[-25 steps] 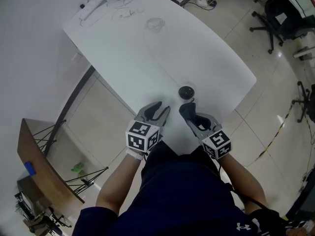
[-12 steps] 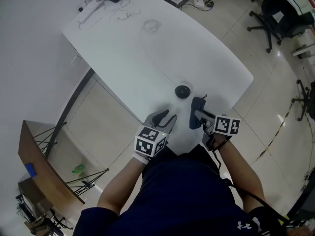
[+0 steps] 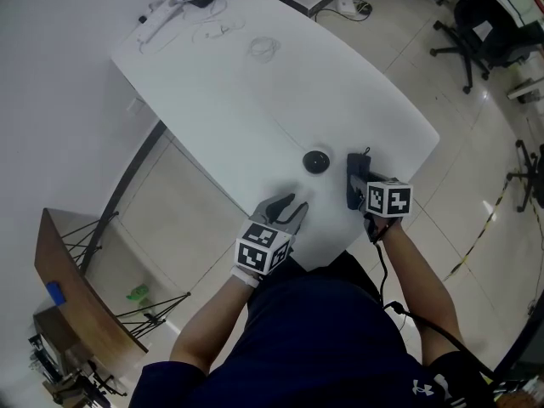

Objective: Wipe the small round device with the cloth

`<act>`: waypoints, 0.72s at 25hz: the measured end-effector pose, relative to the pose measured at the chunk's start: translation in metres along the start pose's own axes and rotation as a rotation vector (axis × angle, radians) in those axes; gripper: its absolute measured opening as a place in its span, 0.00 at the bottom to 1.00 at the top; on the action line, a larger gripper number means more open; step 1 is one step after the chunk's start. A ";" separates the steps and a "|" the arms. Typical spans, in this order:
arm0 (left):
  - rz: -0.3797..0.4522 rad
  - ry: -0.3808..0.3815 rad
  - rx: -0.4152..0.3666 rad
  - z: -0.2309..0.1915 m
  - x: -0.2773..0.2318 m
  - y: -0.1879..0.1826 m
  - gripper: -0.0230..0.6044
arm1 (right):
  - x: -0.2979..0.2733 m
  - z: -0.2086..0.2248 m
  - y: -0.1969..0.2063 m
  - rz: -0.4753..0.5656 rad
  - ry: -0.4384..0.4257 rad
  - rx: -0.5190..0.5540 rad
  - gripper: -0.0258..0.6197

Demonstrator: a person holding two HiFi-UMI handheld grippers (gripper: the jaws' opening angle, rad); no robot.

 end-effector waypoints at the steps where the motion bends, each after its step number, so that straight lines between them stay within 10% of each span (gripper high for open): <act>1: 0.000 -0.001 0.001 0.000 0.000 0.000 0.25 | 0.000 0.000 -0.002 0.000 0.039 0.051 0.29; 6: -0.004 -0.002 0.005 -0.001 -0.001 0.001 0.25 | 0.000 0.000 -0.004 0.014 0.126 0.140 0.33; 18: 0.003 0.013 0.002 -0.003 0.001 0.002 0.25 | 0.043 0.016 -0.021 0.234 0.055 -0.048 0.36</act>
Point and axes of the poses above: the fingertips, and each gripper's own axes: x backward along the fingers, z to its right, y out of its underside, the point moved 9 cm from there along x, backward along the fingers, and after that the axes turned 8 degrees about -x, right-handed, at the moved point
